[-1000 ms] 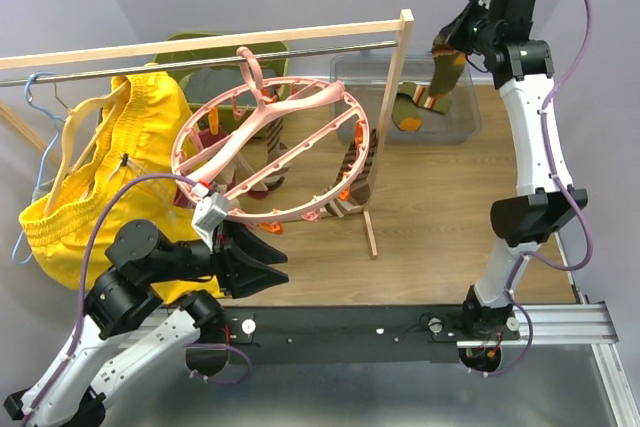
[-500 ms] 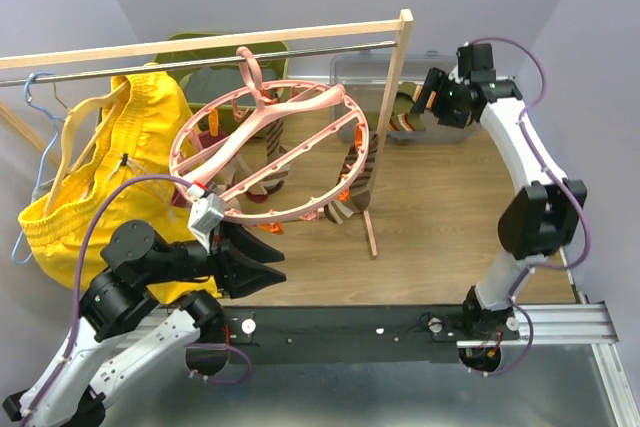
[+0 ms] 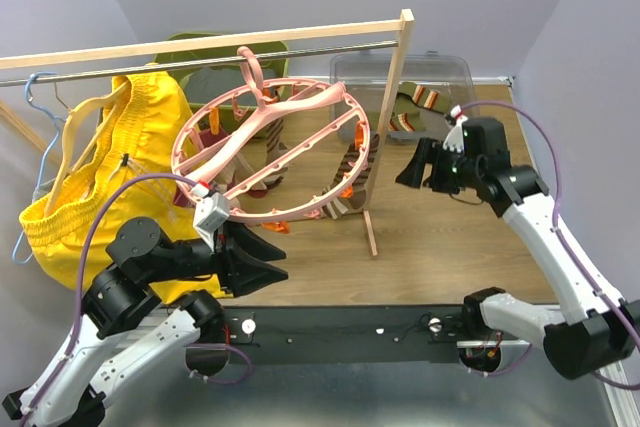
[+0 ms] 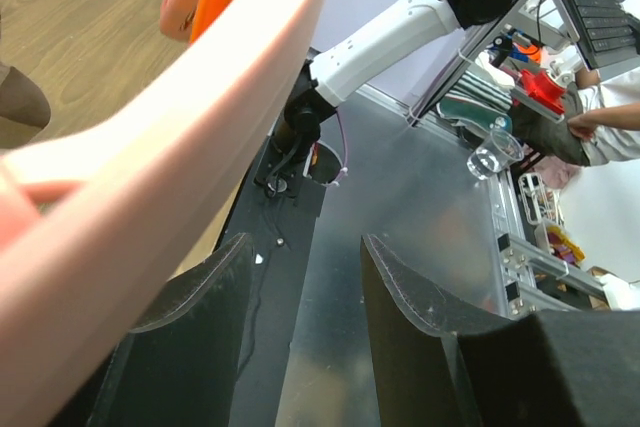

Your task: Remove the socks clipped to the hanger

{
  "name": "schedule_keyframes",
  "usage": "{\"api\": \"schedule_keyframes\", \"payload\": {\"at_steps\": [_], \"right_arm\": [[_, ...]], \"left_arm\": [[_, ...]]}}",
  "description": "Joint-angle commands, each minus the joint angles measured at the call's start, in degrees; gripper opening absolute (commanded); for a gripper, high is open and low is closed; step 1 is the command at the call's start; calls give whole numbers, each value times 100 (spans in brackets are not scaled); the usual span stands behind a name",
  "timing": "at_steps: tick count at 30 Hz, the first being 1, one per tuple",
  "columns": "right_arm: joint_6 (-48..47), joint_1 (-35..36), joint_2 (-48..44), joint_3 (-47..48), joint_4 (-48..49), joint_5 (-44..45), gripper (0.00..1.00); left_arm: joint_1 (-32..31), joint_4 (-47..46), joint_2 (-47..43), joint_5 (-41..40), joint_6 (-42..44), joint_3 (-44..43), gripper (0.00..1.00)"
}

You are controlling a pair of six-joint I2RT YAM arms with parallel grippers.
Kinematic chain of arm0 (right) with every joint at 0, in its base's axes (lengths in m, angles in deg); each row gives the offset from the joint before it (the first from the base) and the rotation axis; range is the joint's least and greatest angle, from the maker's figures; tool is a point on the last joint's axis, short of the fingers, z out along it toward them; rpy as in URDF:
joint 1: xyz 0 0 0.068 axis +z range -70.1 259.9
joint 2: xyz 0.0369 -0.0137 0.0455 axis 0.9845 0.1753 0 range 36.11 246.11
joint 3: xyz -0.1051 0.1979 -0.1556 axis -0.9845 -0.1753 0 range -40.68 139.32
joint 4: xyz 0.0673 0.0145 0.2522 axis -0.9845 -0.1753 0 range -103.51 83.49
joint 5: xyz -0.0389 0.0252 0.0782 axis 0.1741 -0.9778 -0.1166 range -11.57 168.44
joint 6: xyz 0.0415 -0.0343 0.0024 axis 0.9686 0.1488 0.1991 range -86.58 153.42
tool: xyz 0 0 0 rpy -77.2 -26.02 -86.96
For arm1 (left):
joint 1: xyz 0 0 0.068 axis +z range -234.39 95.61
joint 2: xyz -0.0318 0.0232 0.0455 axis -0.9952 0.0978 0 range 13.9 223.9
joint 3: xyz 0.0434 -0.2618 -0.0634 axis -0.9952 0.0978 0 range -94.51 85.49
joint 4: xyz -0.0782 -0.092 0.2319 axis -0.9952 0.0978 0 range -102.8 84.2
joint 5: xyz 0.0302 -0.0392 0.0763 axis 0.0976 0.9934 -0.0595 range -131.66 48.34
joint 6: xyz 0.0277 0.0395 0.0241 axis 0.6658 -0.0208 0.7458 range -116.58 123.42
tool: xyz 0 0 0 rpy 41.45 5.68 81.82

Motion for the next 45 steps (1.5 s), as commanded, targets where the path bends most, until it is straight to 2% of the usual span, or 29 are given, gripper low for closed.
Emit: {"api": "schedule_keyframes", "payload": {"at_steps": [1,4,5,8,11,16,20,24,27,33,36,37,40,45], "right_arm": [[-168,275,-666,-693,365,-1586,84],[-54,924,-712,-1115,734,-1660,85],[60,1362,-651,-1177,900,-1433,85],[533,2031,-641,-1458,1479,-801,85],[1121,2367,-869,-1941,2357,15,85],[1836,2482,-1046,-2557,3599,564,83],[1783,2588,-940,-2732,3986,1073,82],[1792,2596,-1019,-2988,4654,1101,82],[1766,2596,-985,-3041,4953,1084,78],[1722,2728,-949,-2979,5244,715,61],[1739,2807,-1028,-3050,5341,583,39],[1774,2816,-1054,-3024,5288,556,25],[1906,2912,-1133,-2892,5069,354,12],[1994,3308,-1327,-2602,4682,-207,9]], "left_arm": [[-11,164,22,-246,87,-169,56],[-11,156,-66,-387,8,-195,56],[-11,138,-101,-422,-27,-204,56],[-11,68,-224,-501,-273,-231,56],[-11,15,-408,-502,-212,-169,56],[-11,24,-488,-713,-273,-292,57],[-11,-29,-716,-782,-335,-301,58],[-11,-161,-980,-879,-396,-231,59],[-11,-222,-1050,-985,-432,-318,60],[-11,-187,-1024,-950,-291,-442,61],[-11,-74,-919,-932,-151,-564,61],[-11,-64,-893,-932,-133,-643,61],[-11,-152,-813,-906,-106,-688,60],[-11,-442,-638,-625,-160,-521,60]]}}
